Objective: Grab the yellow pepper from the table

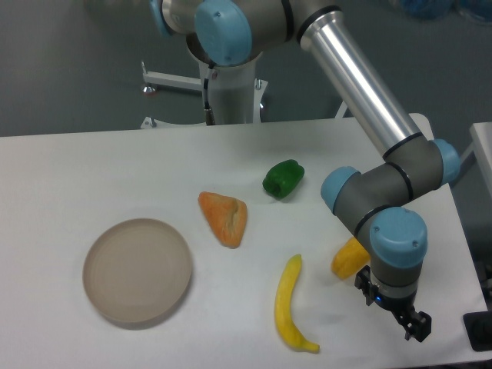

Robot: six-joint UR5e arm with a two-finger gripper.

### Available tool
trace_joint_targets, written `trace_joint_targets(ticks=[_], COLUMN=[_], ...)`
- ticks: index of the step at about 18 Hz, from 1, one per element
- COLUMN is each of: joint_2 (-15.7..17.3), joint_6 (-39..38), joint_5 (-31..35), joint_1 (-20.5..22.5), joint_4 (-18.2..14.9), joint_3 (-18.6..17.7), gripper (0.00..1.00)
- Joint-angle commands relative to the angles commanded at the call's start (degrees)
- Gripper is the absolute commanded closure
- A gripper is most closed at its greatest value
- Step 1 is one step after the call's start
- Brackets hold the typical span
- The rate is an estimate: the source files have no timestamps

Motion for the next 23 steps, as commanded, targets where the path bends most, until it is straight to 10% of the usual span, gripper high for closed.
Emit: trace_joint_targets(ticks=[6,11,16,23], joint_2=[0.88,6.76,12.99,16.44], joint_6=[-0.09,-0.09,-0.18,-0.18], joint_5=[0.61,0.88,0.88,1.14], joint_1=[-0.52,-0.62,0.0,0.88], joint_4=[-0.44,-1.14,-10.18,-10.11], joint_3=[-1.05,-9.12,-13.61,-20.47], gripper=[0.01,0.01,0.01,0.0])
